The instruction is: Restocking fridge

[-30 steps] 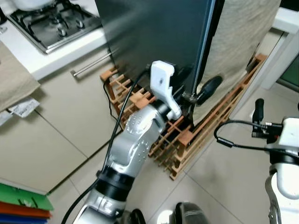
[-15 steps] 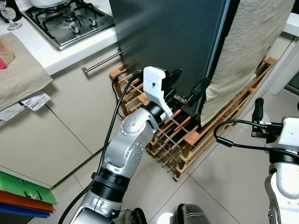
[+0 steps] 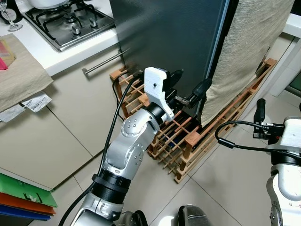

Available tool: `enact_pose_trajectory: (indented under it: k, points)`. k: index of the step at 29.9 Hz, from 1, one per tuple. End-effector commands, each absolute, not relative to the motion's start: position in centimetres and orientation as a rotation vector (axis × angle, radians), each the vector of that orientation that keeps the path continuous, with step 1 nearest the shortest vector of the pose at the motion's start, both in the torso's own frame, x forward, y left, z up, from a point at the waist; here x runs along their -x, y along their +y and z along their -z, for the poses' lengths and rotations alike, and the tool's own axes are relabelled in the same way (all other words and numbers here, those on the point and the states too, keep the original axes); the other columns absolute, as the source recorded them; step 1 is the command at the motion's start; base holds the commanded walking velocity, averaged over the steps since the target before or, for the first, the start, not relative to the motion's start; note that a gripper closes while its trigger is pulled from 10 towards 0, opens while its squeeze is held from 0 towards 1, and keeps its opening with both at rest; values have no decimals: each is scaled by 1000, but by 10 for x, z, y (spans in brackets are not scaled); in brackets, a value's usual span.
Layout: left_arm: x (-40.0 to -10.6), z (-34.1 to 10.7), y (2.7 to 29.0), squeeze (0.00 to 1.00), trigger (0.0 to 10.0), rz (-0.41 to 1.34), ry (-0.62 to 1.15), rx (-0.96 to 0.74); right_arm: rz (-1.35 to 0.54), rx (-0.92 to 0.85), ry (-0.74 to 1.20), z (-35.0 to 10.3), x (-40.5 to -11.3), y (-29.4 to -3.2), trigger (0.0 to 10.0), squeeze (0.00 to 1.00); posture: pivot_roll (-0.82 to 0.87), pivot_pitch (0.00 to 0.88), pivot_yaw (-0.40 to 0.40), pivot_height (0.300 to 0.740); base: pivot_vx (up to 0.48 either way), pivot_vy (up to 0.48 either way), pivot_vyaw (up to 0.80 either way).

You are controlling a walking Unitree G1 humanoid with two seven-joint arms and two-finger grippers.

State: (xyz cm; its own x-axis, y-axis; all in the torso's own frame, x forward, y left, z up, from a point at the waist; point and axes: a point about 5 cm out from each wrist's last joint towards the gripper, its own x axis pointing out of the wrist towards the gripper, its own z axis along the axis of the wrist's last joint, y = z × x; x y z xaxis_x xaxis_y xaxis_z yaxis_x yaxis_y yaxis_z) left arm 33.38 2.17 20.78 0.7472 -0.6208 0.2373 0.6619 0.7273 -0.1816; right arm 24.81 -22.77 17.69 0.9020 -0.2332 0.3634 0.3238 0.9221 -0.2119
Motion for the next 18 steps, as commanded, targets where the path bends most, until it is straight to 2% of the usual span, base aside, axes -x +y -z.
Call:
enact_pose_trajectory:
  k: [1,4,11,14,18]
  points:
    - [-356,-196,42,0,10000,534,-91,244,252,256,-348,-177,-261,-221,10000,0,-310,61,108,740,0,0,0]
    - [-352,-178,56,0,10000,449,-46,269,247,255,-342,-175,-261,-220,10000,0,-292,61,101,740,0,0,0]
    - [-342,-171,66,0,10000,421,-71,327,260,258,-350,-174,-262,-224,10000,0,-274,53,92,740,0,0,0]
    - [-345,-171,75,0,10000,362,-113,293,264,269,-354,-172,-261,-226,10000,0,-276,46,91,740,0,0,0]
    - [-356,-153,89,0,10000,239,-49,224,265,247,-276,-152,-263,-231,10000,0,-283,40,94,740,0,0,0]
